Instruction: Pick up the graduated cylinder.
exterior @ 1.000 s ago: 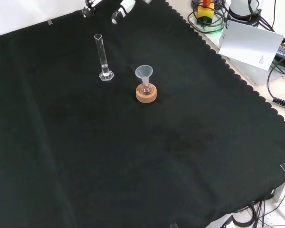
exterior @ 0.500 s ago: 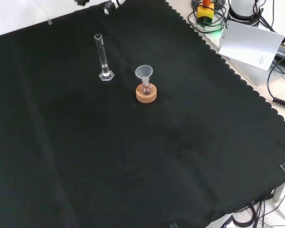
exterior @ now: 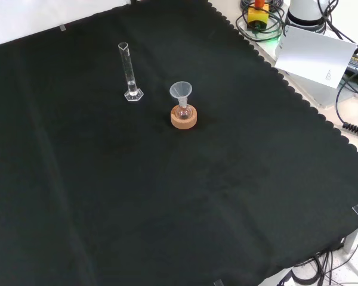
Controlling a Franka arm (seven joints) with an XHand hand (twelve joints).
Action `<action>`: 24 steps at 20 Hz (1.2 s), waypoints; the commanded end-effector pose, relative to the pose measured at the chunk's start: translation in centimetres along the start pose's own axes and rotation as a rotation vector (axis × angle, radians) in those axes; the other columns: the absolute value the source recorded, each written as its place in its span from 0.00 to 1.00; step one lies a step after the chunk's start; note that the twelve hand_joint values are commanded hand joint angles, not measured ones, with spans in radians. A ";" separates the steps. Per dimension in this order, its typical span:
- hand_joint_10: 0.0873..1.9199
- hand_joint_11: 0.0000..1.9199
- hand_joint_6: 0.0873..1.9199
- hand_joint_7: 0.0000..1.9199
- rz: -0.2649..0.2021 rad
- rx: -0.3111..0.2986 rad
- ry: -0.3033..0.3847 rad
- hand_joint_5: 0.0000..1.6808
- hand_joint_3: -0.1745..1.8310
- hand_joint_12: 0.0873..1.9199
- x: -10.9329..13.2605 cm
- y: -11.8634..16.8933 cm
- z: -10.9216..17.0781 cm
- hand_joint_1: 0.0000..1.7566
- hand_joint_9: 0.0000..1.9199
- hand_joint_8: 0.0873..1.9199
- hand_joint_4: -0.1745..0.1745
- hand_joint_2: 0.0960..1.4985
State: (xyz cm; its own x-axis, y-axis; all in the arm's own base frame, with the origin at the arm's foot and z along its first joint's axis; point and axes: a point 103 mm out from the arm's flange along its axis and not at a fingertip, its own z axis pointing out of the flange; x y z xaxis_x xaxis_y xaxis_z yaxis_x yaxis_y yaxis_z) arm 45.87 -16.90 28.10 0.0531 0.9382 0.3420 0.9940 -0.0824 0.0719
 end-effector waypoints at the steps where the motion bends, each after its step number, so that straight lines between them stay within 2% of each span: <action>1: 0.31 0.13 0.00 0.10 -0.058 0.093 0.150 0.20 0.03 0.69 -1.8 0.4 10.0 0.32 0.24 0.30 0.40 0.75; 11: 0.29 0.13 0.00 0.10 -0.075 0.038 0.257 0.20 0.01 0.68 -2.9 0.3 10.9 0.36 0.24 0.30 0.40 0.74; 16: 0.30 0.13 0.00 0.11 -0.115 0.053 0.306 0.20 0.00 0.68 -3.1 0.3 11.9 0.38 0.25 0.30 0.40 0.73; 22: 0.29 0.15 0.00 0.15 -0.153 0.053 0.399 0.24 0.00 0.68 -3.0 -0.2 14.0 0.45 0.27 0.31 0.38 0.69; 24: 0.29 0.16 0.00 0.15 -0.163 0.056 0.406 0.25 0.00 0.67 -3.0 -0.3 14.6 0.46 0.28 0.30 0.38 0.69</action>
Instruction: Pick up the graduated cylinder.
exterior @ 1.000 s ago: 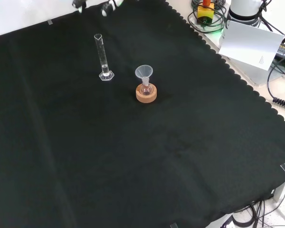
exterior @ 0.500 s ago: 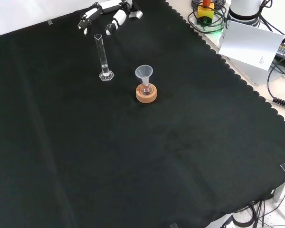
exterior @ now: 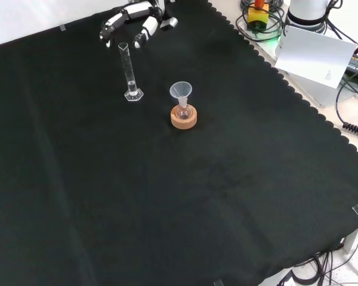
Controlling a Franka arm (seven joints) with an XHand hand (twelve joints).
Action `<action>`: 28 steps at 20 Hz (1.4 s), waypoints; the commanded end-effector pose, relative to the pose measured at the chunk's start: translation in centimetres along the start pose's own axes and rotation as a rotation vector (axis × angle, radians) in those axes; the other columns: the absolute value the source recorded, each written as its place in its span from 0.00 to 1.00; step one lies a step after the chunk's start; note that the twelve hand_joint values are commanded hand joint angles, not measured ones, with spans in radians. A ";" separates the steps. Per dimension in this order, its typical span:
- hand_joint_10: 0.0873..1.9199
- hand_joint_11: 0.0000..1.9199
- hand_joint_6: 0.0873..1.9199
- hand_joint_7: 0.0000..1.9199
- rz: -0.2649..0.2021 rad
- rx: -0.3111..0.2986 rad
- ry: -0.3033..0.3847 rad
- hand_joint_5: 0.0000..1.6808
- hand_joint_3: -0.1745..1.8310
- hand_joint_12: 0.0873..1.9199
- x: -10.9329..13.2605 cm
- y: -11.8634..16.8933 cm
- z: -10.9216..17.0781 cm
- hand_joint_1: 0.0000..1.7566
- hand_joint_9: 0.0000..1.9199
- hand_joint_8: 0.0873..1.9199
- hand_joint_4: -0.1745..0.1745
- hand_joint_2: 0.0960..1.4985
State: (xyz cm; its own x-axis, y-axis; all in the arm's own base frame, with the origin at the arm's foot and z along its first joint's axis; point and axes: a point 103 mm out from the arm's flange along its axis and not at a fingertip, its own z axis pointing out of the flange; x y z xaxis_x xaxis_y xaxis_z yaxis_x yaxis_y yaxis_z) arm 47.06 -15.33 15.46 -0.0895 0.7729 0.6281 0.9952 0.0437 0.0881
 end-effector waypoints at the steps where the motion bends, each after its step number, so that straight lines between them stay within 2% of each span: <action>1: 0.28 0.16 0.00 0.15 -0.045 0.011 0.070 0.25 0.00 0.67 -1.0 -0.4 2.2 0.46 0.28 0.30 0.38 0.69; 8: 0.27 0.17 0.00 0.13 -0.058 0.046 0.122 0.24 0.00 0.67 -1.4 -0.1 3.8 0.50 0.27 0.29 0.37 0.67; 13: 0.28 0.18 0.00 0.16 -0.061 0.026 0.122 0.26 0.00 0.67 -1.4 -0.2 5.0 0.52 0.28 0.30 0.36 0.67; 18: 0.26 0.23 0.00 0.20 -0.043 -0.002 0.170 0.31 0.00 0.63 -1.6 -0.2 5.7 0.55 0.33 0.30 0.35 0.67; 28: 0.24 0.28 0.01 0.22 -0.054 -0.036 0.271 0.35 0.00 0.61 -1.9 0.4 7.1 0.57 0.36 0.30 0.37 0.66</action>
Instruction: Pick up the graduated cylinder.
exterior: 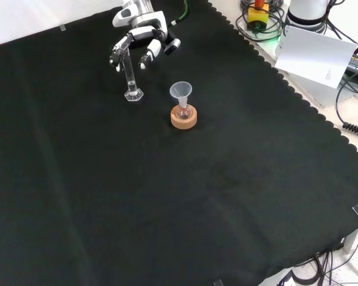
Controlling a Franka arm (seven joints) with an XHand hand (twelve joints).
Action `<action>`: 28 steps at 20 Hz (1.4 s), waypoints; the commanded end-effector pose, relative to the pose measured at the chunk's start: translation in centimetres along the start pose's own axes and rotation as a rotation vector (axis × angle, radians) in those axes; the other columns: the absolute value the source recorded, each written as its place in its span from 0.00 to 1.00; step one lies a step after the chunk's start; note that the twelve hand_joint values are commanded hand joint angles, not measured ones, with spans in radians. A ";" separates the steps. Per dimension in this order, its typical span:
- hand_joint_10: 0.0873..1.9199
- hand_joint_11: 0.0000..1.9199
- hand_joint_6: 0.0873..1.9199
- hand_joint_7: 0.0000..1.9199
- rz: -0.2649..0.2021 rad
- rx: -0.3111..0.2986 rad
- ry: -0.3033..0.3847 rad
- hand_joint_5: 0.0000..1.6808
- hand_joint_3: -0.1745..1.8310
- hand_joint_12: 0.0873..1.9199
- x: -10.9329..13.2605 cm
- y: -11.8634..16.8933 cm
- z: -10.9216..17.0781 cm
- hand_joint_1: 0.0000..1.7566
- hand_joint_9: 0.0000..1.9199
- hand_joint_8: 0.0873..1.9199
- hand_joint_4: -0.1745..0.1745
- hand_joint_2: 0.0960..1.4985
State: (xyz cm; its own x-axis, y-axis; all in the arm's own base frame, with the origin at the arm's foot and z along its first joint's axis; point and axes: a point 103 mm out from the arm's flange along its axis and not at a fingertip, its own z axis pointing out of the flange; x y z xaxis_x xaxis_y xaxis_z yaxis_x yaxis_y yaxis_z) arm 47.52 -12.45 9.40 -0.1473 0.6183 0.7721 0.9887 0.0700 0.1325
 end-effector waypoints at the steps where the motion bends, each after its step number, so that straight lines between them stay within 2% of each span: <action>1: 0.24 0.28 0.01 0.22 -0.008 -0.030 0.067 0.35 0.00 0.61 -0.5 0.4 0.6 0.57 0.36 0.29 0.37 0.66; 21: 0.22 0.32 0.05 0.23 -0.007 -0.072 0.152 0.39 0.00 0.57 -1.1 1.1 1.6 0.59 0.38 0.30 0.38 0.68; 28: 0.19 0.35 0.17 0.24 -0.005 -0.075 0.170 0.37 0.00 0.55 -1.3 1.2 1.7 0.61 0.42 0.30 0.39 0.69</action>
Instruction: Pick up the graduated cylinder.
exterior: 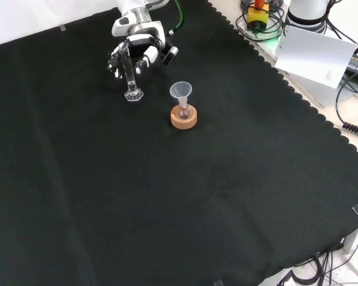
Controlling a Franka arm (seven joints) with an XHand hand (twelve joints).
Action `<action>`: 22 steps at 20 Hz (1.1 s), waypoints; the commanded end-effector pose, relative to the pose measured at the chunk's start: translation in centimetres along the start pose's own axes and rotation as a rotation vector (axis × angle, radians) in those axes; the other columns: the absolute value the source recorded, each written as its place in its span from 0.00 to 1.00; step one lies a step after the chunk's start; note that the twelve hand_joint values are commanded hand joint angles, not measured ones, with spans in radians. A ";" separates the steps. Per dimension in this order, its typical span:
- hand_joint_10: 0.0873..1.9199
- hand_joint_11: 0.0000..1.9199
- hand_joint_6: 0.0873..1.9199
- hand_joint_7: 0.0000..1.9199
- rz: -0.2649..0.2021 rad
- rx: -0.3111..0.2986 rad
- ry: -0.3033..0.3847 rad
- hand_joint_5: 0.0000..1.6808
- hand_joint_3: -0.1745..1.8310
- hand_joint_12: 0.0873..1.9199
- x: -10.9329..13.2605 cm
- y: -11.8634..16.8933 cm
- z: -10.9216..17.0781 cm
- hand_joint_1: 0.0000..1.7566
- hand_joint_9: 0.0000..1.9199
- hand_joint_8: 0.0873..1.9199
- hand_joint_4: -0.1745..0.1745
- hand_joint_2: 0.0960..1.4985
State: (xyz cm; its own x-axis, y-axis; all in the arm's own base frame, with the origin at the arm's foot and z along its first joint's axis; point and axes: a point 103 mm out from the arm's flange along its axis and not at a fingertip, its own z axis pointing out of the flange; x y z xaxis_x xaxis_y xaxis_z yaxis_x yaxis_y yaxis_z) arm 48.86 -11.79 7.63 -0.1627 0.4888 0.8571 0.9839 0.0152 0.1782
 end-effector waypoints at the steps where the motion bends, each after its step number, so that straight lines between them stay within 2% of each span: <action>1: 0.18 0.36 0.18 0.25 0.003 -0.001 0.012 0.38 0.00 0.55 -0.1 0.2 0.0 0.62 0.42 0.30 0.40 0.69; 7: 0.17 0.39 0.26 0.27 0.010 -0.011 0.020 0.38 0.00 0.53 -0.4 0.2 0.2 0.63 0.45 0.30 0.44 0.70; 16: 0.16 0.43 0.29 0.30 0.025 -0.012 0.003 0.39 0.00 0.51 -0.6 0.4 0.3 0.65 0.48 0.30 0.45 0.72; 19: 0.14 0.47 0.30 0.34 0.031 -0.019 -0.013 0.44 0.00 0.48 -0.5 0.5 0.3 0.67 0.51 0.32 0.45 0.76; 22: 0.14 0.51 0.31 0.39 0.045 -0.025 -0.061 0.49 0.00 0.45 -0.2 0.6 0.3 0.69 0.54 0.34 0.47 0.81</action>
State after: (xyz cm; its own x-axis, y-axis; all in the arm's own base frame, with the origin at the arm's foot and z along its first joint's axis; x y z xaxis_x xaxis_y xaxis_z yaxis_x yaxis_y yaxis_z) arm 49.47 -11.73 7.13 -0.1304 0.4982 0.8572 0.9871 -0.0157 0.1592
